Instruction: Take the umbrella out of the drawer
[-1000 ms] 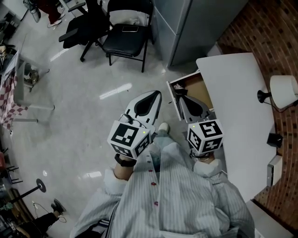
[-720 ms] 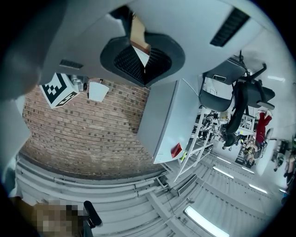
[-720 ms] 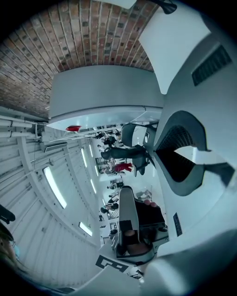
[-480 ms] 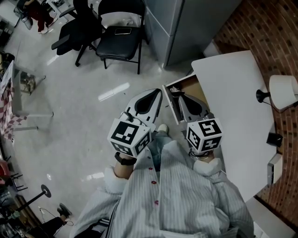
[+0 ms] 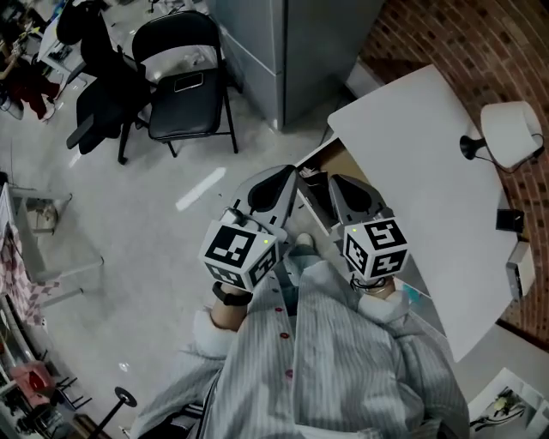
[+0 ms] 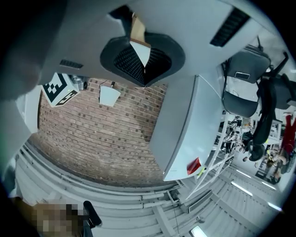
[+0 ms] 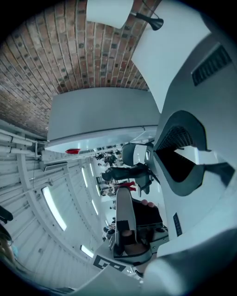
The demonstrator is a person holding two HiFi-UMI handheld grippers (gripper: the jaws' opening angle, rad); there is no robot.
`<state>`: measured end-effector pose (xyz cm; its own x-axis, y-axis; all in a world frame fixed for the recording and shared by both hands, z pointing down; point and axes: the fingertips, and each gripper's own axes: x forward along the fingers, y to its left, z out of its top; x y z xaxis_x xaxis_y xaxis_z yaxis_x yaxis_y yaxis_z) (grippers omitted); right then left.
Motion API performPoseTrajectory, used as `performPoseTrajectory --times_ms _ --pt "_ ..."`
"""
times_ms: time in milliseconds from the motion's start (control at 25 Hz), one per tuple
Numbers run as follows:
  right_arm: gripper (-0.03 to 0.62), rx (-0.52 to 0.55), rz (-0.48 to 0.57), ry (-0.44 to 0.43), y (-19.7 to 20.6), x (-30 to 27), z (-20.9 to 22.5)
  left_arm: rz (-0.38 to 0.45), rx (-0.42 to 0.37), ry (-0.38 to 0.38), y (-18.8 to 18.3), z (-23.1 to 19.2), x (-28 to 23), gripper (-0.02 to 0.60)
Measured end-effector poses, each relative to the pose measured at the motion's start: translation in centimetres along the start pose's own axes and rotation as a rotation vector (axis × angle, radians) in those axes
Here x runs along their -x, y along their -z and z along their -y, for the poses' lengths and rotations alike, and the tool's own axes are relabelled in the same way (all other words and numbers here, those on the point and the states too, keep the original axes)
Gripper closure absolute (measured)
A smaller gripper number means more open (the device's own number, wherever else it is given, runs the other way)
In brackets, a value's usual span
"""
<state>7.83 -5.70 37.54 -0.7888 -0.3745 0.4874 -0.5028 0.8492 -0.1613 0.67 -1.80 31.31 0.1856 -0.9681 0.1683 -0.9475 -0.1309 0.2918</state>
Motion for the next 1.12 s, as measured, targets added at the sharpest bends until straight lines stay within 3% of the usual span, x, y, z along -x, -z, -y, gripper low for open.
performPoseTrajectory --times_ms 240,640,840,1120 --pt "0.559 -0.093 0.018 0.175 -1.2 -1.7 3.3 -0.053 -0.032 0.187 -1.4 -1.5 -4.9 0.571" --pt "0.56 -0.223 0.041 0.396 -0.9 -3.1 6.9 -0.152 -0.078 0.435 -1.0 -2.4 -10.8 0.571" --pt "0.559 -0.257 0.031 0.447 0.2 -3.8 7.6 -0.216 -0.086 0.509 0.9 -2.3 -12.2 0.571" --pt "0.559 -0.271 0.0 0.468 2.4 -5.9 8.4 -0.281 -0.071 0.54 4.2 -3.0 -13.4 0.571"
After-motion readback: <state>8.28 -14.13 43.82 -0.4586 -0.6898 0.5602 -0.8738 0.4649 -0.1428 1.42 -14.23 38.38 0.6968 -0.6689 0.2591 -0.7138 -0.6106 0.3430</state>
